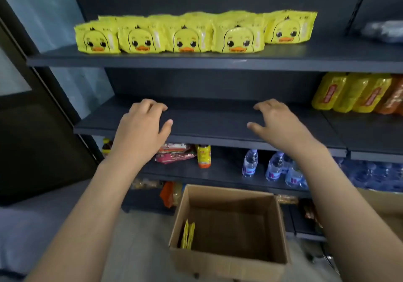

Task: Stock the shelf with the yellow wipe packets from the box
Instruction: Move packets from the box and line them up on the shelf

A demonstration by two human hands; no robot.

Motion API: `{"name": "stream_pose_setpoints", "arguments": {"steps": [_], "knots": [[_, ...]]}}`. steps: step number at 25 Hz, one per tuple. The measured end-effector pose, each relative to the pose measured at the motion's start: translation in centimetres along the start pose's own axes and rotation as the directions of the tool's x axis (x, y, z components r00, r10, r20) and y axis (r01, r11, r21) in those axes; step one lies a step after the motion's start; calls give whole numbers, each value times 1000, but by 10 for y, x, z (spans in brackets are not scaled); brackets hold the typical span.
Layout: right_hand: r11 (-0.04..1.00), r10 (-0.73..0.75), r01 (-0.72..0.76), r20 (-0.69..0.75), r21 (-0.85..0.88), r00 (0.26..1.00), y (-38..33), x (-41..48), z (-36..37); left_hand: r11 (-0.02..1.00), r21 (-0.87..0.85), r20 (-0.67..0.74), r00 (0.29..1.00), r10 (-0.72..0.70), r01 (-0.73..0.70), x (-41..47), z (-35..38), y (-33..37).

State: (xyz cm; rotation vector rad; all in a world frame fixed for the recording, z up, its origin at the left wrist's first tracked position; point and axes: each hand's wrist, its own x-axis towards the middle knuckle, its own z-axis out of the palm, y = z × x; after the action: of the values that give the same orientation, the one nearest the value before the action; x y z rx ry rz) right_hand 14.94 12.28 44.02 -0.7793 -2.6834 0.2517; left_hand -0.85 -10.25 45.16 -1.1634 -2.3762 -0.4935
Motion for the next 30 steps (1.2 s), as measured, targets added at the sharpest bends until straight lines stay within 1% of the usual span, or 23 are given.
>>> {"name": "stream_pose_setpoints", "arguments": {"steps": [4,8,12,17,19,20,21,22,23,24,25,27,30], "knots": [[997,73,-67,156,-47,985,-15,0,80,1000,2,95,995,28,-28,-29,66,-57],[978,207,-187,304,-96,930,-27,7,159,994,-79,226,970,87,-70,-41,141,-113],[960,278,-247,495,-129,824,-40,0,251,987,-151,386,916,108,-53,-61,214,-159],[916,362,-380,684,-132,634,-43,-27,353,977,-205,506,848,158,-60,-108,291,-182],[898,352,-427,761,-109,545,-44,-36,393,976,-214,548,821,159,-45,-130,320,-181],[884,339,-458,797,-88,501,-44,-41,413,978,-206,563,815,139,-24,-143,333,-180],[877,328,-475,812,-72,483,-42,-45,437,983,-184,573,813,98,12,-154,345,-178],[843,347,-535,821,-60,454,-40,-48,457,986,-154,577,816,42,58,-163,356,-178],[813,356,-581,825,-41,439,-36,-50,478,987,-119,576,817,-20,108,-172,366,-177],[796,369,-605,816,-30,445,-32,-55,503,984,-87,576,813,-79,157,-181,379,-176],[778,364,-628,825,-14,433,-29,-59,526,978,-68,579,807,-121,195,-190,390,-173],[735,365,-677,861,-34,354,-25,-64,569,969,-59,580,798,-162,240,-207,411,-170],[630,390,-773,891,-76,231,-24,-75,624,956,-67,584,788,-194,285,-228,429,-163]]}}
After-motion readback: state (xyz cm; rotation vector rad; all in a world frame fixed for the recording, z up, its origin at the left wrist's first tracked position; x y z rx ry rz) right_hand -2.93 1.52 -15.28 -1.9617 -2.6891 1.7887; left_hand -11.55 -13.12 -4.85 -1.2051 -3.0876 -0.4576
